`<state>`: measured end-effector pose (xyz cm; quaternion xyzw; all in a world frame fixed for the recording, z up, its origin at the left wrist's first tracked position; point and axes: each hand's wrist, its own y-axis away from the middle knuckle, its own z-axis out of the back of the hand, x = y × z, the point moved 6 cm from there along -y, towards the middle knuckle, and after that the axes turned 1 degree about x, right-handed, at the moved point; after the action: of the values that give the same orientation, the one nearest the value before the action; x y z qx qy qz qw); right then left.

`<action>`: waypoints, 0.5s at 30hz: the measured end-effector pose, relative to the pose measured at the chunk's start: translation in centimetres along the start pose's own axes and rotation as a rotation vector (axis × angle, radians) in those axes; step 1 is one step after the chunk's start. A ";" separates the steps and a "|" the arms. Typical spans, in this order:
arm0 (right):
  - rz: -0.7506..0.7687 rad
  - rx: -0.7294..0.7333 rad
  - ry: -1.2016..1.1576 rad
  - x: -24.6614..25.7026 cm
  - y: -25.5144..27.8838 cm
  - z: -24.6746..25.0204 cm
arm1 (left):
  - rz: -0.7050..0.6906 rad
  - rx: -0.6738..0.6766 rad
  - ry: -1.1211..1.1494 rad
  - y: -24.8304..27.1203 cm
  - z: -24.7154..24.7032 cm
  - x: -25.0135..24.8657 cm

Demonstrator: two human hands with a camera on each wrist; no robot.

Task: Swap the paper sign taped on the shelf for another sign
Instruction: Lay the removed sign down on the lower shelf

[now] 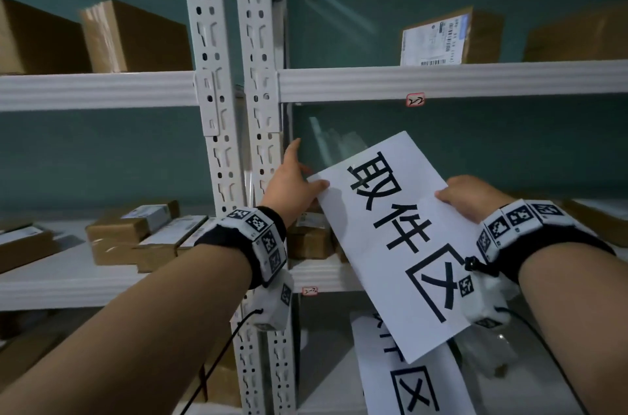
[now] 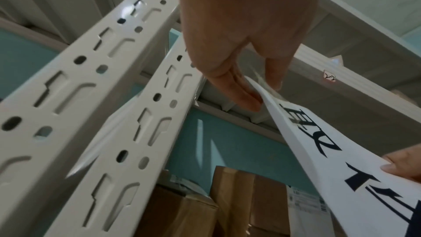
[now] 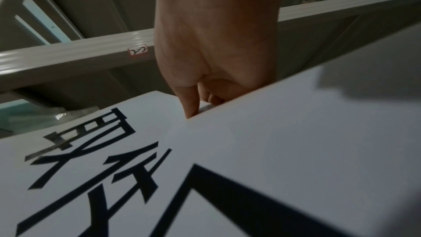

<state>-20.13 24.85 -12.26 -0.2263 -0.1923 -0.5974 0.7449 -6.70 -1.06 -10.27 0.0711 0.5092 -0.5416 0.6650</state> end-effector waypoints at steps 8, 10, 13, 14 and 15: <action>-0.005 0.034 0.045 0.4 -5.1 -0.1 | 0.134 0.068 0.052 -3.3 -3.6 2.7; 0.011 0.039 0.022 0.5 -6.7 -0.3 | 0.180 0.036 0.109 -4.2 -4.0 3.2; 0.014 0.042 -0.027 0.5 -9.3 -0.2 | 0.262 -0.038 0.170 -5.5 -4.7 3.7; 0.013 0.048 -0.036 0.4 -10.1 -0.2 | 0.292 -0.053 0.160 -6.0 -5.1 3.9; 0.025 0.060 -0.032 0.5 -10.8 -0.3 | 0.322 -0.058 0.147 -6.5 -5.4 4.2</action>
<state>-30.58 22.34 -11.06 -0.2159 -0.2194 -0.5782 0.7556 -15.54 -2.85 -13.03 0.1720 0.5540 -0.4066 0.7058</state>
